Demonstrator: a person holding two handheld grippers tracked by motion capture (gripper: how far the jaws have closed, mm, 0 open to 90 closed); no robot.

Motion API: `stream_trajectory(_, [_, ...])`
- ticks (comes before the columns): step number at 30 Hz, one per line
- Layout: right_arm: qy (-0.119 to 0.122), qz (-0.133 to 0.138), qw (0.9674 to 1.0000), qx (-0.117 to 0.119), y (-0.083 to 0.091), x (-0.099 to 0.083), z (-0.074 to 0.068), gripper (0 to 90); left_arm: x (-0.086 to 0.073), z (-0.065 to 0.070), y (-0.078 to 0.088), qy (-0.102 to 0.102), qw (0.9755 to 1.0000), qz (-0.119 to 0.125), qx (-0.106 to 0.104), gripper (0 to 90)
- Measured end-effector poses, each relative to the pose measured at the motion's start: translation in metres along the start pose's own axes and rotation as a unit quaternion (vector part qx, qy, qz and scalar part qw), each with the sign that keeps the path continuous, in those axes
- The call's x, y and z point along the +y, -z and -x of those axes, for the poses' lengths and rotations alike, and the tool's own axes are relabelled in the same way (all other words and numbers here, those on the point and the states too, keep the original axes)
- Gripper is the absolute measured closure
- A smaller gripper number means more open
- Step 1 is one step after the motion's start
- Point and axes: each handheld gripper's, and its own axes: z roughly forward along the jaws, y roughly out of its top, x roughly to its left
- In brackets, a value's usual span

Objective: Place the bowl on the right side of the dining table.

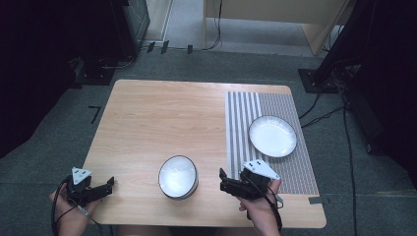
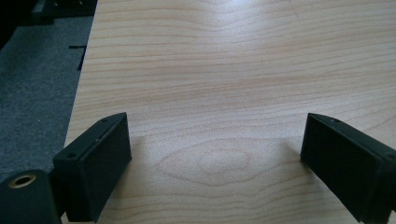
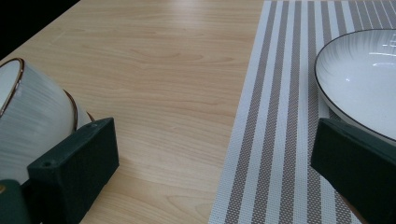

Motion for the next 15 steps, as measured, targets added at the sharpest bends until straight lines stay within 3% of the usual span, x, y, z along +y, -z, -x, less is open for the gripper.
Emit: stream_trajectory(15, [0.011,0.007,0.9997,0.02,-0.001,0.005,-0.02,0.4,0.0,0.0,0.0,-0.001,1.0,0.0,-0.001,8.1])
